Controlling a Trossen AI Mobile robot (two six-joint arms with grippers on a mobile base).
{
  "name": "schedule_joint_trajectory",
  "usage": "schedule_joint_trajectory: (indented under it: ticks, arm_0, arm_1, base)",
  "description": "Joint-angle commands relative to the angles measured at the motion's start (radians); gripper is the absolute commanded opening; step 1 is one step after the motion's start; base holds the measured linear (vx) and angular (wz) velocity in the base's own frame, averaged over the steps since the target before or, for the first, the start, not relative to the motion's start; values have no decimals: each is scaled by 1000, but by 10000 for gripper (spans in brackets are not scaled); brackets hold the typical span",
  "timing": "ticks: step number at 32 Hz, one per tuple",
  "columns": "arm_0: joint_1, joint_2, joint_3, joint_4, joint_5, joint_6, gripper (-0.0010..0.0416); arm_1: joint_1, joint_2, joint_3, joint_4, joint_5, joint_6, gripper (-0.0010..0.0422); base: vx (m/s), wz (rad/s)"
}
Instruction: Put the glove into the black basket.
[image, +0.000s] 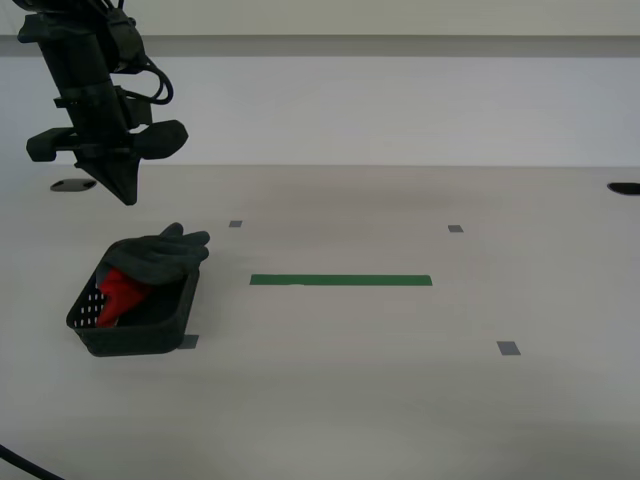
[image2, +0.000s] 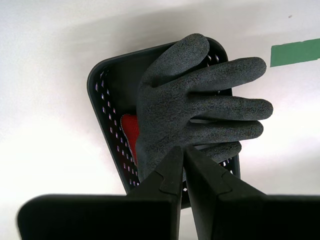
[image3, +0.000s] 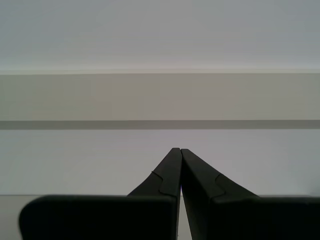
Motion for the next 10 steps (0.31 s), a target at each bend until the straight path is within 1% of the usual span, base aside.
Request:
schedule_joint_trajectory:
  ticks: [1,10]
  arm_0:
    - [1,0,2,2,-1,0,1]
    - [1,0,2,3,-1,0,1]
  arm_1:
    - [0,0,0,3,0,-1,4]
    - [0,0,0,14,0,-1,4]
  base:
    - [0,0]
    - [0,0]
